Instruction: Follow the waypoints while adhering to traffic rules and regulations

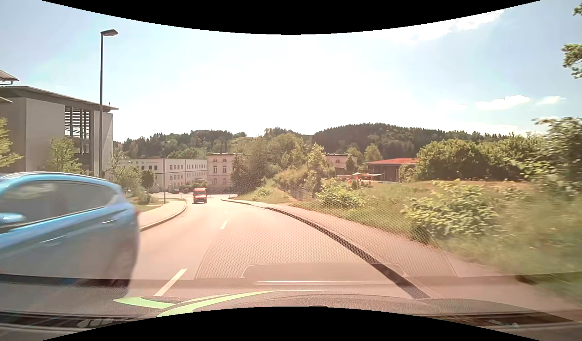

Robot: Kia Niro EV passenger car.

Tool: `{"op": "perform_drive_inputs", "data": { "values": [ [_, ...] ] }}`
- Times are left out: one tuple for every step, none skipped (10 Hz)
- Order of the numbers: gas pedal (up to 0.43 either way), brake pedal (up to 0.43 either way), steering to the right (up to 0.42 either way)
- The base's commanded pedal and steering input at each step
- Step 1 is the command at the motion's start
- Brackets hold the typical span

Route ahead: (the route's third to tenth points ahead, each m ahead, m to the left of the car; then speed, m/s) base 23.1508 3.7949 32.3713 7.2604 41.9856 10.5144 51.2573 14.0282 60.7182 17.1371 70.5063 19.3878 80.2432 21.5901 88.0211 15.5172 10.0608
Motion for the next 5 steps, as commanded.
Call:
{"op": "perform_drive_inputs", "data": {
  "values": [
    [0.0,0.165,-0.07],
    [0.0,0.165,-0.071],
    [0.0,0.165,-0.071],
    [0.0,0.165,-0.07],
    [0.0,0.165,-0.07]
  ]
}}
